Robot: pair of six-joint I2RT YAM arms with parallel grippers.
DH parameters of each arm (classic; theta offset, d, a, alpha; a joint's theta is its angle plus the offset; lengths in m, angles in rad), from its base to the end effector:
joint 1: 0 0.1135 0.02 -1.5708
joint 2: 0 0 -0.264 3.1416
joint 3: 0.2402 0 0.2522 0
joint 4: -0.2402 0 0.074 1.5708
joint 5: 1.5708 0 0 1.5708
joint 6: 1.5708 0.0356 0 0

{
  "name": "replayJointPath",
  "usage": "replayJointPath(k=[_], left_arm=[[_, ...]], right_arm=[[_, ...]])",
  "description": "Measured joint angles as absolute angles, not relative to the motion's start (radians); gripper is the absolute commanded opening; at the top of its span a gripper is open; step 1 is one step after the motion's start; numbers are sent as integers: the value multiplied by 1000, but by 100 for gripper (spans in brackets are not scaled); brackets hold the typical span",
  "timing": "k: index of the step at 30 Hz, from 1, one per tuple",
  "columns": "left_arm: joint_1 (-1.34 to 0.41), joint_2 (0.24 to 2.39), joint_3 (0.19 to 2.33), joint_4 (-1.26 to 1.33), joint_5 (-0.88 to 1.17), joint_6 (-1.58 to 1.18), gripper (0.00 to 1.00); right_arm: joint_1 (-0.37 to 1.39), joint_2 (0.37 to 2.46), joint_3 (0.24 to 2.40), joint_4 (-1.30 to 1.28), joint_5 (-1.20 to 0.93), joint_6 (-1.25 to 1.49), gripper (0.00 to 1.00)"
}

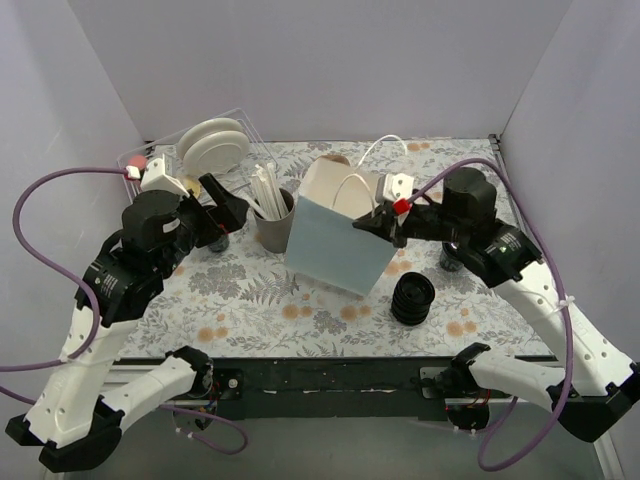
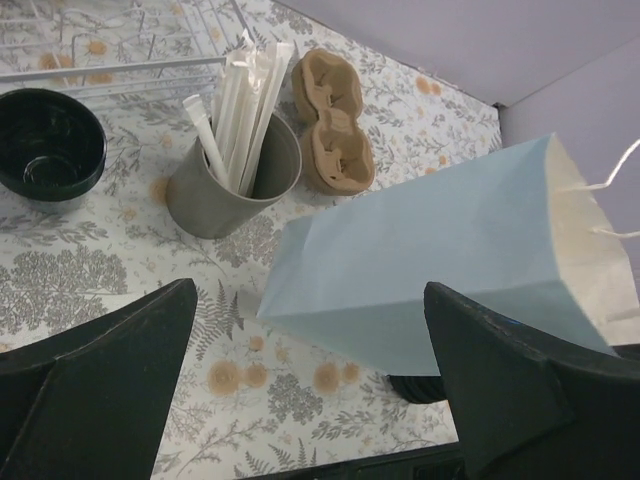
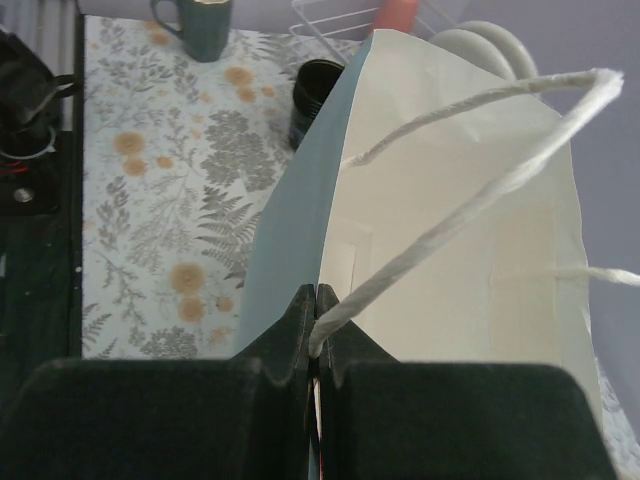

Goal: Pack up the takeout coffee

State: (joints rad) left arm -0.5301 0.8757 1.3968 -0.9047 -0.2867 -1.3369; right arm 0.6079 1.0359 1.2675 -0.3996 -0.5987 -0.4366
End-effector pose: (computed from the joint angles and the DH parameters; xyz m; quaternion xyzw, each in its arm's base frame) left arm 0.1205 -0.0590 0.4498 -0.3955 0.7232 -0.3745 0.4246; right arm 0.1626 0.1376 0.4380 -0.5291 0.5377 0.2772 0.5951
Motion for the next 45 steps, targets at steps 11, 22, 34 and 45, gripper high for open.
replayJointPath(k=[11,22,34,45], left_arm=[[-530,848,1388,-1000,-284,-1393,97],[-530,824,1293,-1030,-272,-1421,93],[-530,796,1164,-1027,-247,-1427,81],[-530,813,1114,-995,-246,-1409,50]], right_arm=[[935,1097,1190,-342,-465,-469,1],[1089,1156,1100,-211,-353,-519,1],[1168,1217,1099,-167,-247,-544,39],[1169,1119,1099,-165,-240,-434,59]])
